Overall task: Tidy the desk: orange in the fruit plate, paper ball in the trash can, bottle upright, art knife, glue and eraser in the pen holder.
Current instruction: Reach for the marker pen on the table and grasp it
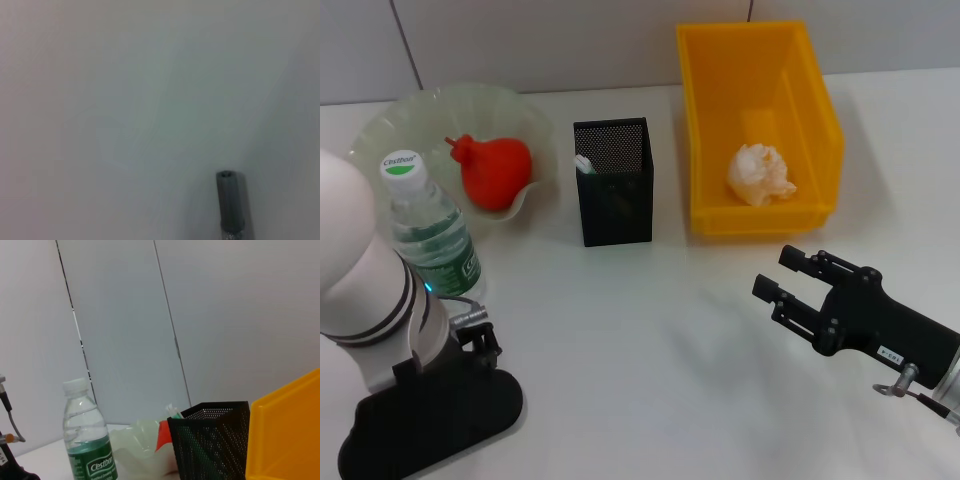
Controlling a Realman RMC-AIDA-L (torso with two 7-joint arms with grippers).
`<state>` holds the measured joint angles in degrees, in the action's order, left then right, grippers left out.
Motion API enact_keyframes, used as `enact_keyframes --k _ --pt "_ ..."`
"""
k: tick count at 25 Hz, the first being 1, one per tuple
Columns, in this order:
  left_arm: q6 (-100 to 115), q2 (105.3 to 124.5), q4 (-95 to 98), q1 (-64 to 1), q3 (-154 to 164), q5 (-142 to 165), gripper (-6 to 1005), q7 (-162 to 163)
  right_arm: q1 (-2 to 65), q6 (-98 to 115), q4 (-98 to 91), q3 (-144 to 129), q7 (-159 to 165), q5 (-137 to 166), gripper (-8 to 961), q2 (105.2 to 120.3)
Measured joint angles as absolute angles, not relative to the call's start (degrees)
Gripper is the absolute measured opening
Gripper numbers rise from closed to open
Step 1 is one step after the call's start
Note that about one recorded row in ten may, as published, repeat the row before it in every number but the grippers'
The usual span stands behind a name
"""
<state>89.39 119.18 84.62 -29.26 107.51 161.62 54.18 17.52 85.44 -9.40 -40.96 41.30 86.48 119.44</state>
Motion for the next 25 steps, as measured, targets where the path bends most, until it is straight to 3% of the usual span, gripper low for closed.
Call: enact_keyframes --k 10,20,22,25 --pt "88.61 119.18 83.78 -29.43 107.95 161.47 269 53.96 17.45 85.43 -9.06 -40.96 41.30 86.48 586 119.44" --pt "87.56 119.18 83.46 -29.31 108.57 161.57 257 53.60 17.12 85.43 -8.94 -40.96 41.30 86.48 587 119.44" --pt "87.26 119.17 83.44 -29.26 109.00 161.52 165 53.48 16.85 85.61 -8.94 -40.95 41.31 86.48 587 119.44" --pt "87.25 119.18 83.66 -29.16 109.03 161.31 163 53.47 16.27 86.46 -8.95 -40.77 41.31 86.42 588 119.44"
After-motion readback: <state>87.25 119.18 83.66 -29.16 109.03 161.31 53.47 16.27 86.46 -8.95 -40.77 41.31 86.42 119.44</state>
